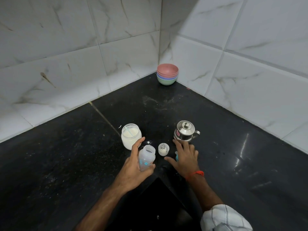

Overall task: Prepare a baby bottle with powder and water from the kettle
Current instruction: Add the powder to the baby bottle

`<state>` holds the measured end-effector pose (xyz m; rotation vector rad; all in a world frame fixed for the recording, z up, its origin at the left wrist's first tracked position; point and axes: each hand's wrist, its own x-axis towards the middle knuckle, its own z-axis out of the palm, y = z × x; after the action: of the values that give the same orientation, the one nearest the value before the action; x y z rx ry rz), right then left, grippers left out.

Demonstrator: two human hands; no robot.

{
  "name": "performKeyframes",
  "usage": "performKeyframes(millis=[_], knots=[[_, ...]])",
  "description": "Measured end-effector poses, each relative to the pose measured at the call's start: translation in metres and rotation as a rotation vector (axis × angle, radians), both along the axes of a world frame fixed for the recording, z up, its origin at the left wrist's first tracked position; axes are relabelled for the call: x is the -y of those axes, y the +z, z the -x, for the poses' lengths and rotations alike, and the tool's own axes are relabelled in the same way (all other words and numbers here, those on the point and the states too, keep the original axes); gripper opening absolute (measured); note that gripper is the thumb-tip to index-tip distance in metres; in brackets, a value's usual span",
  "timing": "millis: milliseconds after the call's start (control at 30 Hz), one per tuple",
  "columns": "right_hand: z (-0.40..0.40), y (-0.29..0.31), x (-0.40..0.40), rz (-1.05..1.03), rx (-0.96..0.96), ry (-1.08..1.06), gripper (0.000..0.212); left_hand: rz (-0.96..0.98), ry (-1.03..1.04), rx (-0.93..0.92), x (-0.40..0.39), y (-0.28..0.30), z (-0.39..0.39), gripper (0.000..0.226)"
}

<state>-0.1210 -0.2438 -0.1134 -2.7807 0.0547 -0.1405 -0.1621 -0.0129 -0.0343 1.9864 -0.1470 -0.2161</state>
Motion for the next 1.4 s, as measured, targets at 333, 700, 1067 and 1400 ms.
performKeyframes(millis=[333, 700, 1067, 1400], knots=[[-0.021, 0.001, -0.025, 0.01, -0.13, 0.045, 0.061, -0.024, 0.008, 0.071, -0.009, -0.011, -0.004, 0.069], [0.001, 0.05, -0.015, -0.522, 0.356, 0.307, 0.051, -0.129, -0.079, 0.025, -0.002, -0.025, -0.007, 0.057], [0.018, 0.097, -0.004, -0.131, 0.434, 0.482, 0.056, -0.055, -0.091, 0.086, 0.029, -0.021, -0.01, 0.059], [0.028, 0.113, -0.005, -0.21, 0.284, 0.528, 0.058, -0.014, -0.12, 0.107, 0.029, -0.017, -0.012, 0.057]])
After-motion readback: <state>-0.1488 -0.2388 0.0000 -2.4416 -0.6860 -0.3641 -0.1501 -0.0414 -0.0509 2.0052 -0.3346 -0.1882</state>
